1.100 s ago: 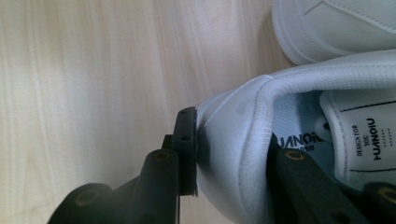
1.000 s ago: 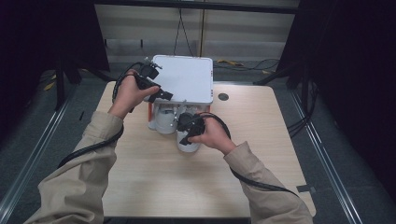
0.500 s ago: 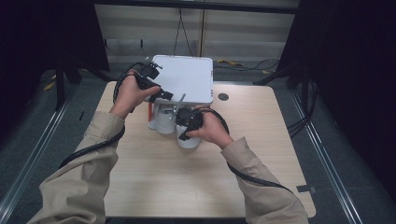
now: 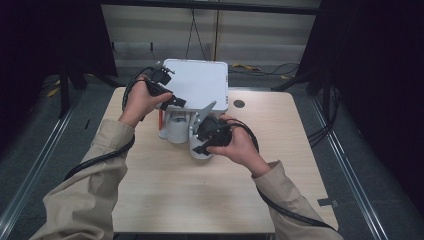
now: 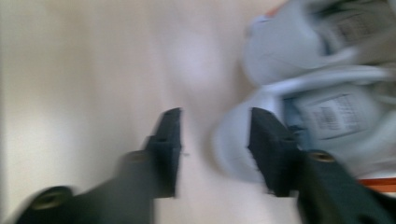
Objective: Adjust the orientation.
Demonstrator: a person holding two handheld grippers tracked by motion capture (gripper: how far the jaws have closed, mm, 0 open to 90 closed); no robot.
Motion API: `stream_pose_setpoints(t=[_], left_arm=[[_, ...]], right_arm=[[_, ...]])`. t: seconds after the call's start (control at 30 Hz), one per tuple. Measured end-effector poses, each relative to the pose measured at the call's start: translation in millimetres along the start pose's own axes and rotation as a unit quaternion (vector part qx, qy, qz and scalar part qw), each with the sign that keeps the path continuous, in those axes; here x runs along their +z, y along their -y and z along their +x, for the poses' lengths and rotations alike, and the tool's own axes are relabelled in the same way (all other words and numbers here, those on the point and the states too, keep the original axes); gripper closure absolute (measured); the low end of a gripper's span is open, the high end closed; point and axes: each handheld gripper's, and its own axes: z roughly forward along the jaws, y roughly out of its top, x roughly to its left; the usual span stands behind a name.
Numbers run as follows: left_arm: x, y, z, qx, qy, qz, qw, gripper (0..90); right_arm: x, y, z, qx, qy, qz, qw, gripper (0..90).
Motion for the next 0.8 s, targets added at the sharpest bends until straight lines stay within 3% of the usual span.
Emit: stream_pose_setpoints(t=[0.1,0.2,0.23,0.3,0.37,0.43,0.5,0.6,0.7,0.8], left_arm=[[0.2,-0.2,-0.3,0.001,0.000,0.000,1.0000,28.1],[0.0,0.3,-0.2,0.001,0.001,-0.001,1.0000,28.3],[0.0,0.3,0.0,0.001,0.001,-0.001,1.0000,28.3],[0.1,0.2,0.0,0.002,0.002,-0.001,1.0000,28.3],[0.2,0.1,0.2,0.003,0.002,-0.002,1.0000,28.4],[0.1,-0.1,0.5,0.002,0.003,-0.001,1.0000,28.4],[0.9,-0.3,0.6,0.002,0.005,-0.003,1.0000,28.5],[1.8,-0.6,0.4,0.003,0.005,-0.005,1.0000,28.6],[1.9,-0.3,0.8,0.003,0.006,-0.007,1.0000,28.6],[2.0,-0.3,0.8,0.004,0.007,-0.008,0.9999,28.6]], right_arm=[[15.6,9.4,9.9,-0.005,-0.023,0.024,0.9994,75.3],[47.6,23.2,5.2,0.002,-0.019,0.057,0.9982,81.3],[54.5,26.3,1.3,-0.001,-0.004,0.056,0.9984,84.2],[61.5,29.7,-6.6,0.001,0.000,0.051,0.9987,88.1],[65.4,31.4,-15.5,0.005,0.026,0.050,0.9984,90.0],[65.5,30.9,-21.9,0.014,0.012,0.036,0.9992,90.0],[66.7,26.6,-23.6,-0.009,0.034,0.049,0.9982,90.0],[67.5,23.7,-35.5,0.010,0.039,0.048,0.9980,90.0],[70.8,24.0,-47.8,0.009,0.053,0.050,0.9973,90.0],[73.7,24.7,-56.4,0.014,0.052,0.040,0.9977,90.0]])
